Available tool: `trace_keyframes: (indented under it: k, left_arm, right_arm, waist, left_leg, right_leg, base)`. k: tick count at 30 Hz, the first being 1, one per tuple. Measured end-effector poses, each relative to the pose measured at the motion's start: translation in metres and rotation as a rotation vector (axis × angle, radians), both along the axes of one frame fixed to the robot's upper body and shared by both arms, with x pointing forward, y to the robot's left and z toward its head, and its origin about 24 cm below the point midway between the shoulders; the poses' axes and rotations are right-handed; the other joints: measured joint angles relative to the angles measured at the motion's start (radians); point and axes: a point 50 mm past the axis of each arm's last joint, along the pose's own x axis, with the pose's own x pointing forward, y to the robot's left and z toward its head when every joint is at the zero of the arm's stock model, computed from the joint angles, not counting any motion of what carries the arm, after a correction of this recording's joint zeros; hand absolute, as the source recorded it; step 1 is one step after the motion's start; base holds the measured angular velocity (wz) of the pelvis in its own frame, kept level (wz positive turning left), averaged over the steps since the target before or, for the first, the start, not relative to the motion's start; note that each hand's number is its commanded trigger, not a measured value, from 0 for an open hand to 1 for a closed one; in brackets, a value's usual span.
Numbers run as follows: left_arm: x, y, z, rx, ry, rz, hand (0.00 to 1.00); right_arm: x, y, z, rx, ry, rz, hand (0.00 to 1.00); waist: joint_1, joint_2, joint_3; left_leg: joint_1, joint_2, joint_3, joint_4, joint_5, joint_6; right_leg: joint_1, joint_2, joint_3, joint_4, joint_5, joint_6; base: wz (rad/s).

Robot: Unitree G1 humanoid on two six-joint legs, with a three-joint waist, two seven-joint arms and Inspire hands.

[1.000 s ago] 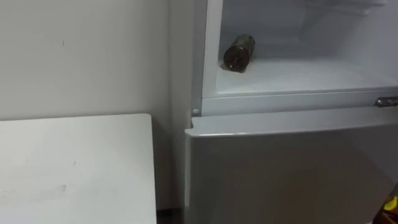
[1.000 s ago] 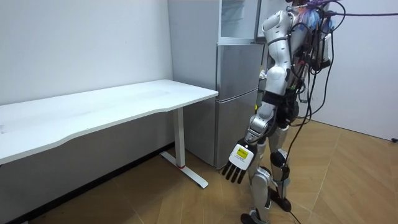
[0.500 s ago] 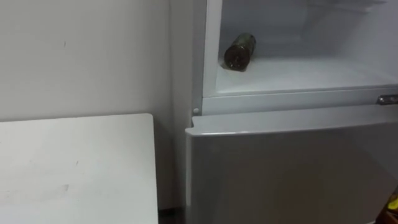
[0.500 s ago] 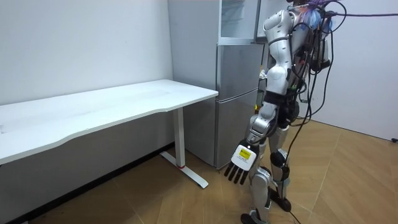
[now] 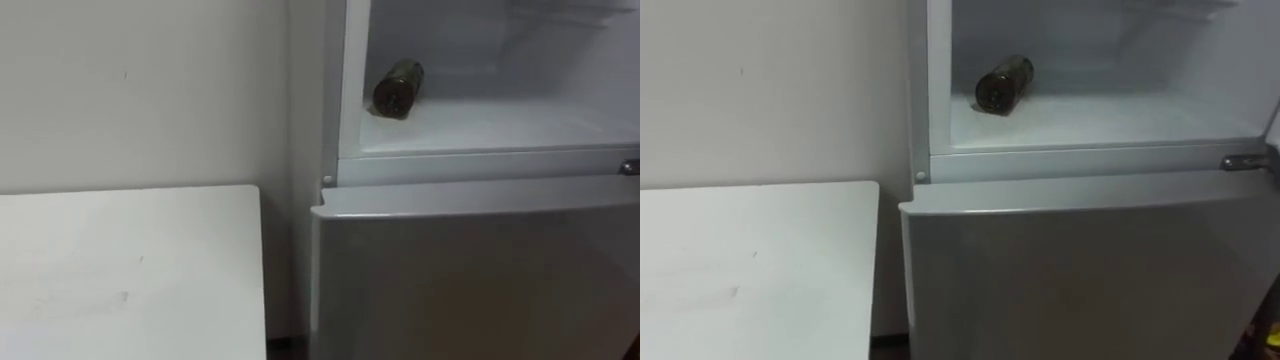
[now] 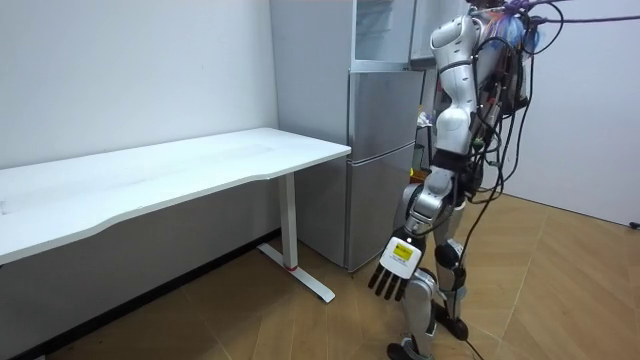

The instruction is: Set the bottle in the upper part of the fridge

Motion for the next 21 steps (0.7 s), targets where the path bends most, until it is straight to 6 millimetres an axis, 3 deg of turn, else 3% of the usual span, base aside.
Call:
trace_keyframes:
  k: [6,14,21]
  left_arm:
    - [0.004,-0.002,-0.001,-0.008,-0.003,-0.029,0.00]
    - [0.004,-0.003,-0.001,-0.010,0.000,-0.038,0.00]
    - [0.009,-0.004,-0.002,-0.021,-0.013,-0.047,0.00]
  right_arm:
    - [0.015,0.014,0.002,-0.032,0.006,0.102,0.00]
    - [0.023,0.022,0.002,-0.063,0.031,0.187,0.00]
    - [0.030,0.028,0.002,-0.086,0.053,0.262,0.00]
  waist:
    - [0.016,0.006,0.0012]
    - [0.033,0.012,-0.0031]
    - [0.042,0.022,0.0009]
  left_leg:
    - [0.000,0.001,0.000,-0.002,0.000,0.000]
    - [-0.001,0.001,-0.001,-0.002,0.000,0.000]
    - [0.001,0.001,-0.002,0.003,0.000,0.000]
  right_leg:
    - [0.000,0.001,-0.001,-0.001,0.000,-0.001]
    - [0.002,0.001,-0.003,0.003,0.001,-0.001]
    - [0.005,-0.001,-0.005,0.011,0.001,-0.001]
  base:
    - [0.00]
    - [0.00]
    - [0.00]
